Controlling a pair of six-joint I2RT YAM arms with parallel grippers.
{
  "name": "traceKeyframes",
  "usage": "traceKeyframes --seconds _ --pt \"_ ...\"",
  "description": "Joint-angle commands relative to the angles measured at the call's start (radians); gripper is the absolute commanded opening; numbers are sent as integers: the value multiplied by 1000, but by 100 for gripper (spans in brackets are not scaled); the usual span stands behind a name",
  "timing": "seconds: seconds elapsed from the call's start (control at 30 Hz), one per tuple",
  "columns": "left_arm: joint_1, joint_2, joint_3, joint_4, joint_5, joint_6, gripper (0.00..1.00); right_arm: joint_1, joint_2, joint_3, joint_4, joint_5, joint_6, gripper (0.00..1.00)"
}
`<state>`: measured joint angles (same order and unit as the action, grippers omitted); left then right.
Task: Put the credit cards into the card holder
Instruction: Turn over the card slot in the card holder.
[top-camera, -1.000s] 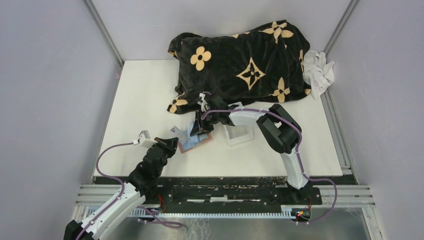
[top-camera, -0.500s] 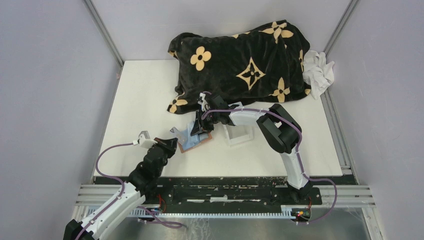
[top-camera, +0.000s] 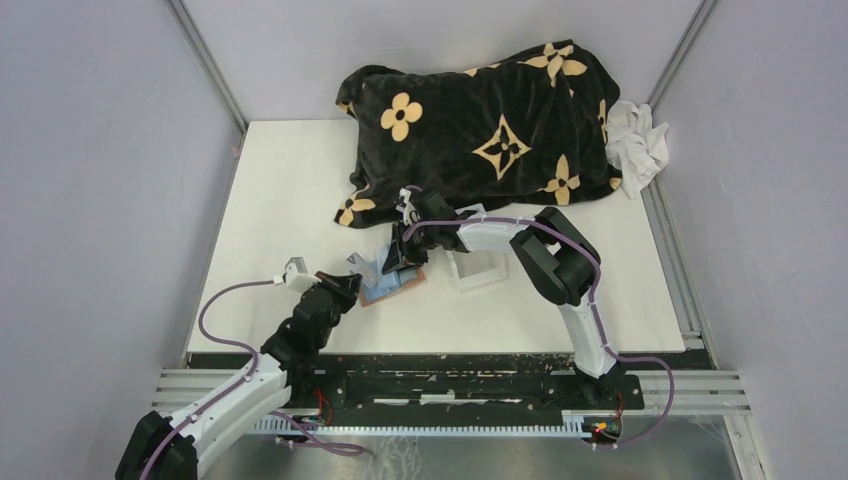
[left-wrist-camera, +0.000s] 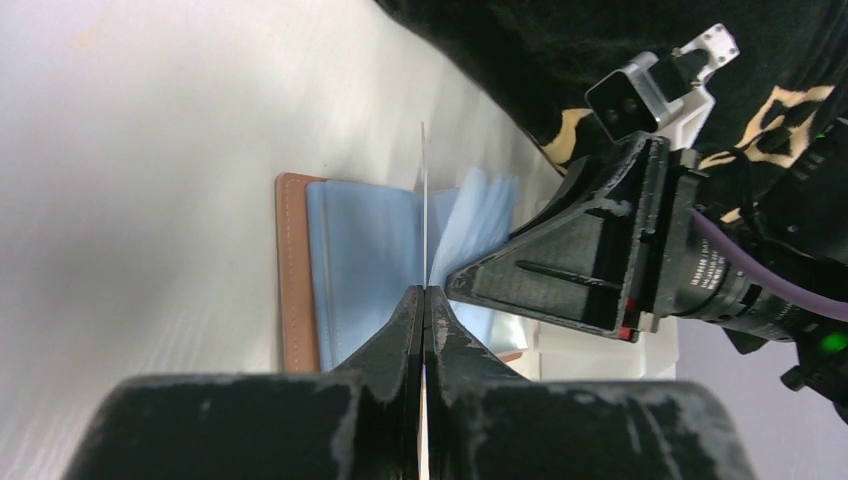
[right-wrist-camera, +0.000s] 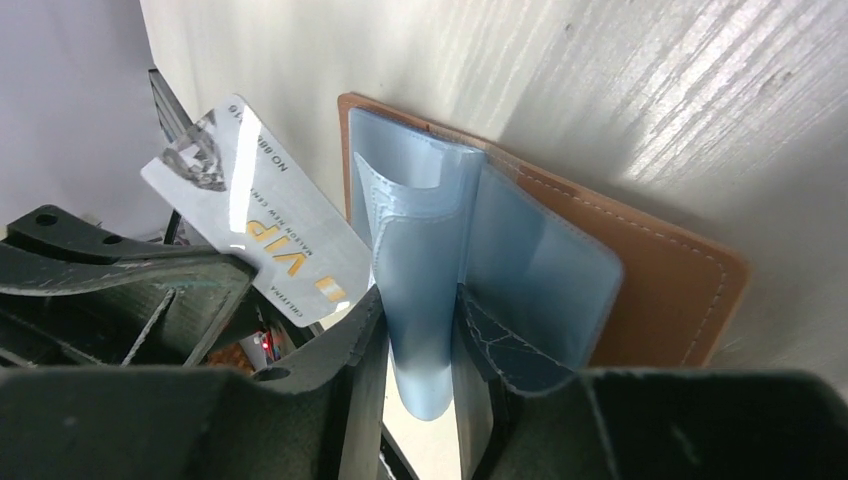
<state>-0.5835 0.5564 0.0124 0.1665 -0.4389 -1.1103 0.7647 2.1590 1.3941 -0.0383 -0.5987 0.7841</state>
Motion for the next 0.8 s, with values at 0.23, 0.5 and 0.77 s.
traceKeyframes --seconds 0.23,0.5,0.77 --pt "6 169 -80 251 82 -33 3 -2 -2 35 -45 39 -56 60" --pt "5 184 -63 271 94 -34 3 -2 -50 66 -143 113 -128 99" --pt "5 204 -53 293 97 -39 3 5 -76 92 -234 205 -189 99"
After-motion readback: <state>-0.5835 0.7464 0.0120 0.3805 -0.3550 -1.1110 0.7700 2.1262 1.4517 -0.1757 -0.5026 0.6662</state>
